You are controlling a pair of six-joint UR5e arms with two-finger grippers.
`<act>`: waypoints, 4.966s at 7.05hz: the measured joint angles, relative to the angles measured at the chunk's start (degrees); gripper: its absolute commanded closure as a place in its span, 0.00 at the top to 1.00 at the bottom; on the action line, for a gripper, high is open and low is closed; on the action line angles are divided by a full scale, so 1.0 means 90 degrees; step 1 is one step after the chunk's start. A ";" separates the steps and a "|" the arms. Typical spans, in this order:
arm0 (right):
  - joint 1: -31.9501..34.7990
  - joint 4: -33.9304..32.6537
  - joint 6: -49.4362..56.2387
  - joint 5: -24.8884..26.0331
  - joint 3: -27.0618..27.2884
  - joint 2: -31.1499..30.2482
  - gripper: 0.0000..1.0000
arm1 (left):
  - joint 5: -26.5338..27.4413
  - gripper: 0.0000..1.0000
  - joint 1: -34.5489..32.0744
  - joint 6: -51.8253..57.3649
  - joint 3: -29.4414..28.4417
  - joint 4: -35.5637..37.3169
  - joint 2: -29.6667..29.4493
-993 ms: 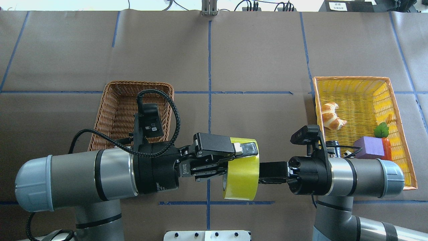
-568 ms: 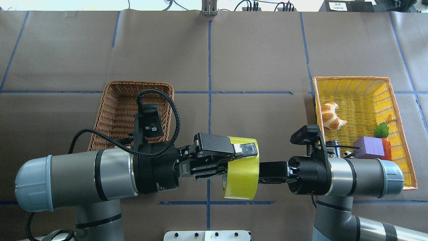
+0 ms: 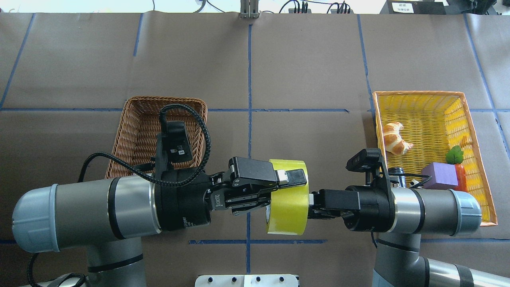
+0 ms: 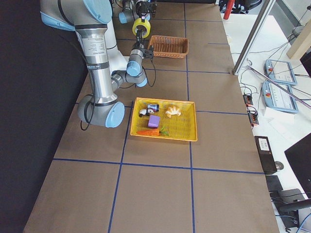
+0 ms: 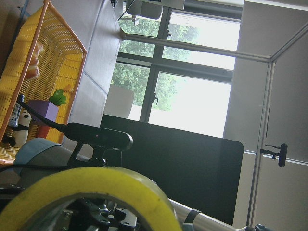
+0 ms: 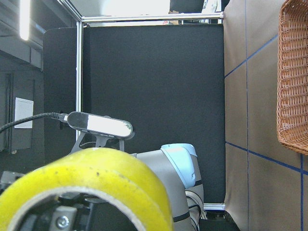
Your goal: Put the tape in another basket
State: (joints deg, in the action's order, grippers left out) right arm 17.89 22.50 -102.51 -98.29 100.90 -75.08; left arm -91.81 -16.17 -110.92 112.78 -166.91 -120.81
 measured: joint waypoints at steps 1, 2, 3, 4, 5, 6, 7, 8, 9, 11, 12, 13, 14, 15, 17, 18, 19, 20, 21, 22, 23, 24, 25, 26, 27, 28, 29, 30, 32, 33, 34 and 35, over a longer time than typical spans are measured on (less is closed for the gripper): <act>0.0013 0.0000 -0.0001 -0.0006 0.0005 -0.0007 1.00 | -0.0007 0.00 -0.0014 0.0009 0.0016 -0.0004 0.0020; 0.0033 0.0000 0.0000 -0.0020 0.0011 -0.0025 1.00 | -0.0016 0.00 -0.0037 0.0018 0.0055 -0.0012 0.0040; 0.0064 0.0001 0.0002 -0.0043 0.0033 -0.0057 1.00 | -0.0021 0.00 -0.0077 0.0025 0.0123 -0.0016 0.0057; 0.0126 -0.0007 -0.0001 -0.0067 0.0061 -0.0104 1.00 | -0.0027 0.00 -0.0158 0.0028 0.0188 -0.0022 0.0117; 0.0237 -0.0039 -0.0013 -0.0130 0.0079 -0.0160 1.00 | -0.0041 0.00 -0.0301 0.0029 0.0228 -0.0042 0.0257; 0.0392 -0.0108 -0.0024 -0.0264 0.0084 -0.0212 1.00 | -0.0066 0.00 -0.0473 0.0030 0.0244 -0.0042 0.0399; 0.0629 -0.0374 -0.0031 -0.0523 0.0123 -0.0267 1.00 | -0.0085 0.00 -0.0622 0.0030 0.0230 -0.0010 0.0521; 0.0992 -0.0977 -0.0034 -0.1008 0.0241 -0.0298 1.00 | -0.0090 0.00 -0.0755 0.0030 0.0185 0.0034 0.0629; 0.1451 -0.1754 -0.0035 -0.1639 0.0396 -0.0303 1.00 | -0.0098 0.00 -0.0888 0.0033 0.0142 0.0159 0.0731; 0.2504 -0.3604 -0.0030 -0.2974 0.0698 -0.0257 1.00 | -0.0402 0.00 -0.1134 0.0381 0.0131 0.0997 0.0883; 0.2987 -0.4562 -0.0008 -0.3545 0.0804 -0.0204 1.00 | -0.0552 0.00 -0.1197 0.0787 0.0134 0.1636 0.0904; 0.3317 -0.5324 0.0119 -0.3888 0.0851 -0.0153 1.00 | -0.0610 0.00 -0.1232 0.1191 0.0141 0.2275 0.0913; 0.3505 -0.6051 0.0497 -0.4035 0.0877 -0.0136 1.00 | -0.0630 0.00 -0.1282 0.1625 0.0161 0.2985 0.0941; 0.3606 -0.6874 0.1099 -0.4078 0.0896 -0.0136 1.00 | -0.0633 0.00 -0.1379 0.1993 0.0187 0.3707 0.0980; 0.3740 -0.8634 0.2685 -0.3988 0.0911 -0.0155 1.00 | -0.0561 0.00 -0.1627 0.2725 0.0226 0.5156 0.1044; 0.3779 -0.9484 0.3534 -0.3824 0.0914 -0.0163 1.00 | -0.0405 0.00 -0.1677 0.3075 0.0218 0.5727 0.1105; 0.3839 -1.0232 0.4360 -0.3652 0.0919 -0.0169 1.00 | -0.0218 0.00 -0.1681 0.3366 0.0191 0.6135 0.1184; 0.3969 -1.0980 0.5274 -0.3557 0.0953 -0.0175 1.00 | -0.0078 0.00 -0.1658 0.3636 0.0143 0.6429 0.1275; 0.4161 -1.1740 0.6212 -0.3523 0.1060 -0.0185 1.00 | -0.0009 0.00 -0.1609 0.3801 0.0046 0.6624 0.1346; 0.4427 -1.2511 0.7243 -0.3520 0.1241 -0.0247 1.00 | 0.0025 0.00 -0.1516 0.3876 -0.0156 0.6745 0.1360; 0.4695 -1.3112 0.8222 -0.3534 0.1436 -0.0415 1.00 | 0.0044 0.15 -0.1395 0.3981 -0.0383 0.6794 0.1342; 0.4852 -1.3419 0.8812 -0.3553 0.1569 -0.0583 1.00 | 0.0049 0.77 -0.1314 0.4135 -0.0514 0.6810 0.1324; 0.4912 -1.3527 0.9036 -0.3569 0.1617 -0.0662 1.00 | 0.0041 1.00 -0.1278 0.4320 -0.0574 0.6820 0.1319; 0.4932 -1.3560 0.9114 -0.3585 0.1636 -0.0699 1.00 | 0.0016 1.00 -0.1271 0.4695 -0.0567 0.6886 0.1316; 0.4940 -1.3565 0.9143 -0.3597 0.1642 -0.0724 1.00 | -0.0034 1.00 -0.1291 0.5228 -0.0467 0.7081 0.1315; 0.4962 -1.3556 0.9181 -0.3605 0.1642 -0.0760 1.00 | -0.0202 1.00 -0.1401 0.5799 -0.0294 0.7375 0.1316; 0.5056 -1.3546 0.9386 -0.3616 0.1640 -0.0857 1.00 | -0.0661 1.00 -0.1730 0.6473 -0.0138 0.7649 0.1347; 0.5299 -1.3544 0.9872 -0.3686 0.1629 -0.1058 1.00 | -0.1319 1.00 -0.2237 0.7236 -0.0063 0.7807 0.1488; 0.6043 -1.3571 1.1166 -0.3921 0.1598 -0.1648 1.00 | -0.2548 1.00 -0.3512 0.9122 -0.0041 0.7894 0.2140; 0.6414 -1.3579 1.1776 -0.3975 0.1549 -0.1916 1.00 | -0.3063 1.00 -0.4305 1.0345 -0.0127 0.7933 0.2558; 0.6776 -1.3578 1.2346 -0.4008 0.1376 -0.2100 1.00 | -0.3406 1.00 -0.5102 1.1538 -0.0341 0.7996 0.2921; 0.7110 -1.3565 1.2845 -0.4039 0.1079 -0.2187 1.00 | -0.3626 1.00 -0.5849 1.2486 -0.0612 0.8148 0.3171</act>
State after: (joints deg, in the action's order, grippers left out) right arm 81.88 -99.59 13.10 -134.63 110.61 -94.76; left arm -124.45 -68.81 1.45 107.27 -93.59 -92.27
